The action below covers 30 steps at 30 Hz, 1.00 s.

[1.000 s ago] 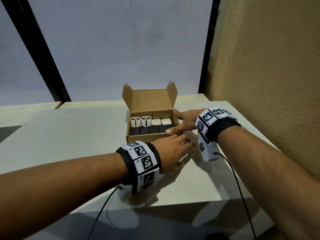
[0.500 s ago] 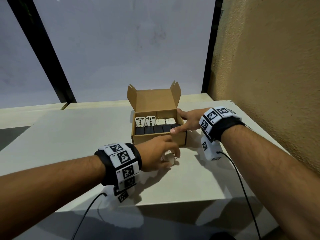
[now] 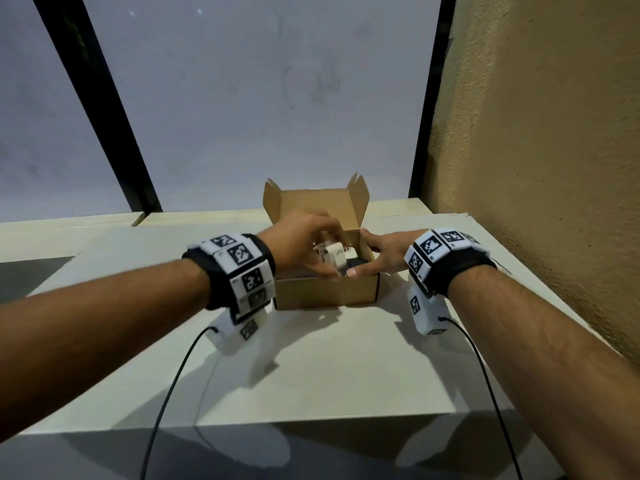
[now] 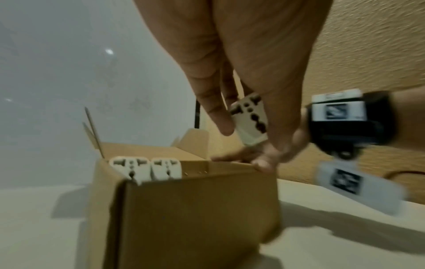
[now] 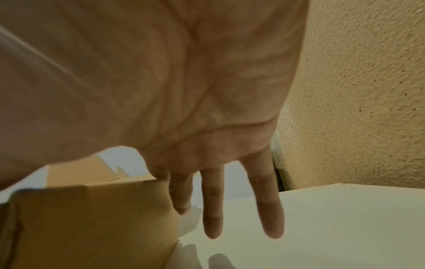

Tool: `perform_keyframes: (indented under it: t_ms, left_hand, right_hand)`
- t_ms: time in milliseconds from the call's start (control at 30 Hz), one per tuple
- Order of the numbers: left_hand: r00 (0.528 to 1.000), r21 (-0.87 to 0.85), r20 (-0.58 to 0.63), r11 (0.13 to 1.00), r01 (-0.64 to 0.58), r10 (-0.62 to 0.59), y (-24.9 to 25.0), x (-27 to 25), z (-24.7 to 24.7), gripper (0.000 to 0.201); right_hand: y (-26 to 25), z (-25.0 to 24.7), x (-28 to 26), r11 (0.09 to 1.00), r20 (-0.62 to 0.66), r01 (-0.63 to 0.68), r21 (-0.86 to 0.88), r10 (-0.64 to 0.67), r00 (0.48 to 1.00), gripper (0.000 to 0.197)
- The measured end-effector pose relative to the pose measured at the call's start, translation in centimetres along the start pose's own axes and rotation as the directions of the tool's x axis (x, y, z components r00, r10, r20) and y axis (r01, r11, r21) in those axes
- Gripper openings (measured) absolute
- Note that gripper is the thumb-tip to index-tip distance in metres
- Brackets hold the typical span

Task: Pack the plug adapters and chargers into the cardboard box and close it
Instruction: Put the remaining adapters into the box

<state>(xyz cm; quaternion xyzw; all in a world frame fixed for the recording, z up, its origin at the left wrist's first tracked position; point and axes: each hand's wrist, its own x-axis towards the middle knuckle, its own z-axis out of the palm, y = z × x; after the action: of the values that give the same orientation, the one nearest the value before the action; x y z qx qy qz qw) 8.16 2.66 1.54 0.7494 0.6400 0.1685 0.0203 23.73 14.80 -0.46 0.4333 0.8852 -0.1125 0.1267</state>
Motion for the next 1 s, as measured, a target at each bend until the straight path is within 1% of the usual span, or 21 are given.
perform_keyframes:
  t_ms: [100, 167, 233, 367, 467, 533, 600, 767, 1000]
  left_hand:
    - [0.995, 0.021, 0.019, 0.995, 0.101, -0.101, -1.0, 2.3, -0.7, 0.056]
    - [0.988, 0.04, 0.043, 0.988, 0.148, -0.149, -1.8, 3.9, -0.4, 0.056]
    - [0.979, 0.092, 0.065, 0.978, 0.186, -0.192, -2.6, 5.1, 0.2, 0.052]
    - [0.967, 0.16, 0.093, 0.962, 0.22, -0.236, -3.6, 6.8, 1.5, 0.043]
    - [0.941, 0.173, 0.129, 0.942, 0.289, -0.313, -3.5, 7.3, 2.1, 0.037]
    - [0.926, 0.206, 0.14, 0.925, 0.32, -0.351, -3.4, 7.4, 2.3, 0.037]
    - [0.917, 0.242, 0.151, 0.913, 0.328, -0.37, -3.1, 7.4, 2.3, 0.038]
    - [0.893, 0.339, 0.248, 0.897, 0.284, -0.376, -2.6, 7.4, 2.9, 0.036]
    - [0.889, 0.347, 0.252, 0.894, 0.285, -0.381, -3.1, 7.4, 4.2, 0.039]
  right_hand:
    - [0.1, 0.0, 0.1, 1.0, 0.009, -0.006, 0.005, 0.006, 1.0, 0.108]
    - [0.2, 0.1, 0.3, 1.0, 0.015, -0.003, 0.018, 0.002, 1.0, 0.109]
    - [0.3, 0.2, 0.4, 1.0, 0.018, 0.002, 0.029, -0.002, 1.0, 0.109]
    - [0.4, 0.2, 0.5, 1.0, 0.023, 0.002, 0.025, -0.003, 1.0, 0.11]
    - [0.5, 0.3, 0.7, 0.999, 0.02, 0.008, 0.033, -0.009, 1.0, 0.109]
    - [0.5, 0.3, 0.7, 0.999, 0.02, 0.007, 0.043, -0.007, 1.0, 0.108]
    - [0.4, 0.3, 0.6, 0.998, 0.02, 0.009, 0.054, -0.01, 1.0, 0.108]
    - [0.3, 0.3, 0.3, 0.999, 0.011, 0.019, 0.049, -0.02, 1.0, 0.106]
    - [0.4, 0.2, 0.5, 0.999, 0.018, 0.022, 0.031, -0.022, 1.0, 0.108]
